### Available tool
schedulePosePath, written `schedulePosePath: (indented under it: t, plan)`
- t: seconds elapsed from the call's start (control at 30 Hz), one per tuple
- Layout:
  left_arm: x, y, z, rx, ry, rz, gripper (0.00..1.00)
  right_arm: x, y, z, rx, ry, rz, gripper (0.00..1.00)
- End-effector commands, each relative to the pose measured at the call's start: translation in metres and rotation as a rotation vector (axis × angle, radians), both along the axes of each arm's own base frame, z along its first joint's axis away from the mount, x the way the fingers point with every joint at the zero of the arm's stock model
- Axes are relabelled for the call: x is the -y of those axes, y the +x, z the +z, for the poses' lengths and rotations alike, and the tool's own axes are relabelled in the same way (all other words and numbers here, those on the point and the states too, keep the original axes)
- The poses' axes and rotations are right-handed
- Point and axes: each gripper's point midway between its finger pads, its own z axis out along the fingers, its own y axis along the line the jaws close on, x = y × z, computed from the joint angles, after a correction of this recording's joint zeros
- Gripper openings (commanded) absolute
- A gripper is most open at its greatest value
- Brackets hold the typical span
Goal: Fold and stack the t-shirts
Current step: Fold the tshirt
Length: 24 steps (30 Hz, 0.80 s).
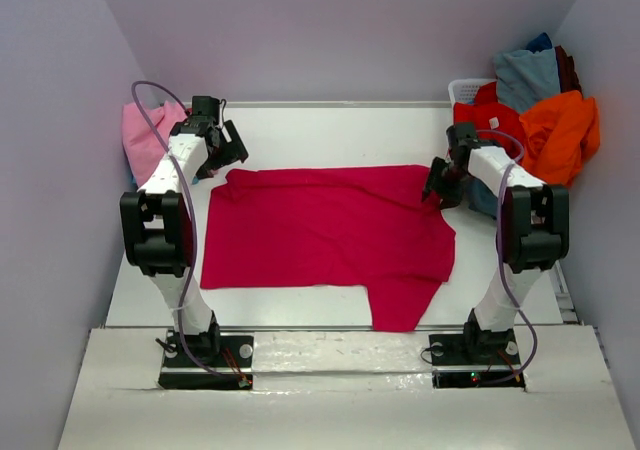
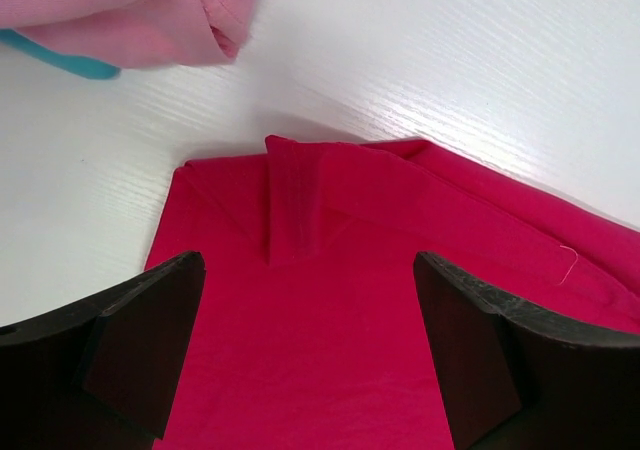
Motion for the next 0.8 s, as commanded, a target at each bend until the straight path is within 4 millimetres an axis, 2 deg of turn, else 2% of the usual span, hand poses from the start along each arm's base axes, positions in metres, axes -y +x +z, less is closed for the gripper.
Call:
schedulePosePath:
  t: [0.0,0.07,0.13,0.2,0.23,0.27,0.3,0.37,0.4,0.43,0.5,0.53,0.57,0.77]
  plan:
    - [0.004,0.012,0.022,0.068,-0.009,-0.012,0.99,-0.004,0.005,0.024,0.098,-0.012,0.012,0.60]
    - [0.004,0.012,0.025,0.076,-0.010,-0.011,0.99,-0.003,0.006,0.034,0.128,-0.012,0.010,0.69]
    - [0.010,0.011,0.028,0.085,-0.018,-0.023,0.99,-0.005,0.009,0.042,0.152,-0.003,0.011,0.73]
    - [0.015,0.011,0.029,0.093,-0.021,-0.032,0.99,-0.005,0.019,0.049,0.181,-0.002,0.007,0.81]
    - [0.015,0.011,0.029,0.095,-0.022,-0.031,0.99,-0.004,0.022,0.042,0.165,-0.010,0.006,0.88]
    - [0.015,0.011,0.029,0.093,-0.025,-0.033,0.99,-0.003,0.026,0.048,0.179,-0.019,0.004,0.89]
    - [0.016,0.011,0.028,0.090,-0.026,-0.035,0.99,-0.002,0.030,0.039,0.149,-0.026,0.002,0.89]
    - [0.015,0.010,0.027,0.086,-0.022,-0.038,0.99,-0.002,0.041,0.040,0.158,-0.028,-0.001,0.87]
    - [0.015,0.009,0.026,0.085,-0.021,-0.039,0.99,-0.002,0.043,0.030,0.132,-0.029,-0.002,0.85]
    - [0.019,0.009,0.026,0.083,-0.021,-0.049,0.99,-0.003,0.046,0.027,0.129,-0.027,-0.001,0.80]
    - [0.019,0.008,0.027,0.084,-0.019,-0.051,0.99,-0.008,0.051,0.020,0.119,-0.002,0.006,0.46]
    - [0.019,0.008,0.027,0.086,-0.018,-0.052,0.99,-0.009,0.052,0.018,0.119,0.003,0.006,0.45]
    - [0.019,0.008,0.029,0.090,-0.021,-0.052,0.99,-0.010,0.051,0.015,0.115,0.010,0.001,0.33]
    - [0.020,0.008,0.031,0.096,-0.024,-0.058,0.99,-0.009,0.048,0.008,0.103,0.004,-0.003,0.31]
